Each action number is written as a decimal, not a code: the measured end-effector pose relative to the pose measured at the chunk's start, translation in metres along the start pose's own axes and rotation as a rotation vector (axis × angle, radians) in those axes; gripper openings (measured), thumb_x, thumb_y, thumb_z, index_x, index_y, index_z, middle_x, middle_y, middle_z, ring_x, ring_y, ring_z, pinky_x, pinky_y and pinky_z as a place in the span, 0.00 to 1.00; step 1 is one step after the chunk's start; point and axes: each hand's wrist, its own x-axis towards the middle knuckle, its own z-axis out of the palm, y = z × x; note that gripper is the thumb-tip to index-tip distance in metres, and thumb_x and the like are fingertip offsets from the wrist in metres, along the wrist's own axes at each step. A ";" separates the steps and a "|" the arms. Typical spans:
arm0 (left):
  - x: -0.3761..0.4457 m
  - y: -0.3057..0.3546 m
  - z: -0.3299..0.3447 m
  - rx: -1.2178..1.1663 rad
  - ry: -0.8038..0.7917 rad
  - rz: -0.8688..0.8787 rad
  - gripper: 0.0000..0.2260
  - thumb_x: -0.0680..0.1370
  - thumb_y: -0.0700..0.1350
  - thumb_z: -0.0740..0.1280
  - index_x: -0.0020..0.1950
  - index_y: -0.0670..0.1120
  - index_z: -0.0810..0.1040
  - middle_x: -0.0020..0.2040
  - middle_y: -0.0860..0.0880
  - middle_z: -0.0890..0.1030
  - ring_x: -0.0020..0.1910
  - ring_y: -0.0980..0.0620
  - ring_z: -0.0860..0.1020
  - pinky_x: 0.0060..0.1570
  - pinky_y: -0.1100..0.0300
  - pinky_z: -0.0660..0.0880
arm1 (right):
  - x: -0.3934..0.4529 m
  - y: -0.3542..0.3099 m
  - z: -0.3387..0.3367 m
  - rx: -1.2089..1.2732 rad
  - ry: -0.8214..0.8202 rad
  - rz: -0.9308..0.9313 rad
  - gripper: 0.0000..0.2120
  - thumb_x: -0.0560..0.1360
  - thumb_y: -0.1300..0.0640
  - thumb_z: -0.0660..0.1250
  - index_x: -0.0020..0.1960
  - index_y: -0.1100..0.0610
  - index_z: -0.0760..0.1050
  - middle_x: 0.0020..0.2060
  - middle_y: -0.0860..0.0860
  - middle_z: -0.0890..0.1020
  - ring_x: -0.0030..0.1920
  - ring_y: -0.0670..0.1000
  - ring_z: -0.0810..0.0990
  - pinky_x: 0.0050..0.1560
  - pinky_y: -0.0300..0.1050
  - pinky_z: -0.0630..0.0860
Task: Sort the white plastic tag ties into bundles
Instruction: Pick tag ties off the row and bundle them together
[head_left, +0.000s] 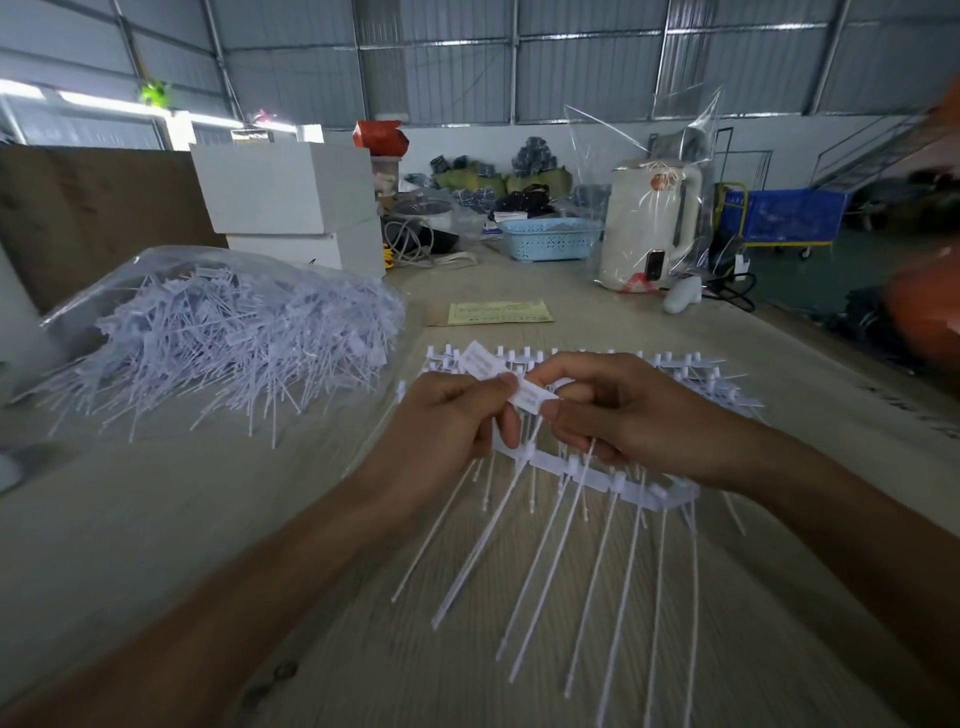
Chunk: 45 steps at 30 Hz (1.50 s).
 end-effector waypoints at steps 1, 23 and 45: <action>0.000 -0.002 0.000 0.142 0.043 0.050 0.24 0.83 0.51 0.62 0.29 0.45 0.79 0.22 0.47 0.70 0.20 0.57 0.66 0.26 0.67 0.66 | 0.001 0.001 -0.001 -0.016 0.005 -0.013 0.08 0.82 0.61 0.64 0.56 0.53 0.81 0.27 0.48 0.75 0.26 0.44 0.69 0.28 0.37 0.67; 0.014 -0.005 -0.043 1.199 -0.186 0.788 0.08 0.79 0.45 0.69 0.57 0.55 0.82 0.41 0.53 0.83 0.39 0.52 0.80 0.38 0.62 0.70 | -0.006 0.002 -0.008 -0.018 -0.187 0.160 0.13 0.80 0.66 0.63 0.47 0.56 0.85 0.24 0.43 0.75 0.23 0.40 0.68 0.27 0.31 0.67; 0.000 0.002 0.002 0.081 -0.081 0.070 0.22 0.85 0.50 0.59 0.34 0.45 0.80 0.26 0.54 0.77 0.23 0.60 0.72 0.28 0.73 0.66 | 0.005 0.002 0.015 -0.064 -0.080 0.117 0.16 0.80 0.46 0.61 0.49 0.58 0.80 0.38 0.51 0.85 0.33 0.53 0.83 0.33 0.44 0.80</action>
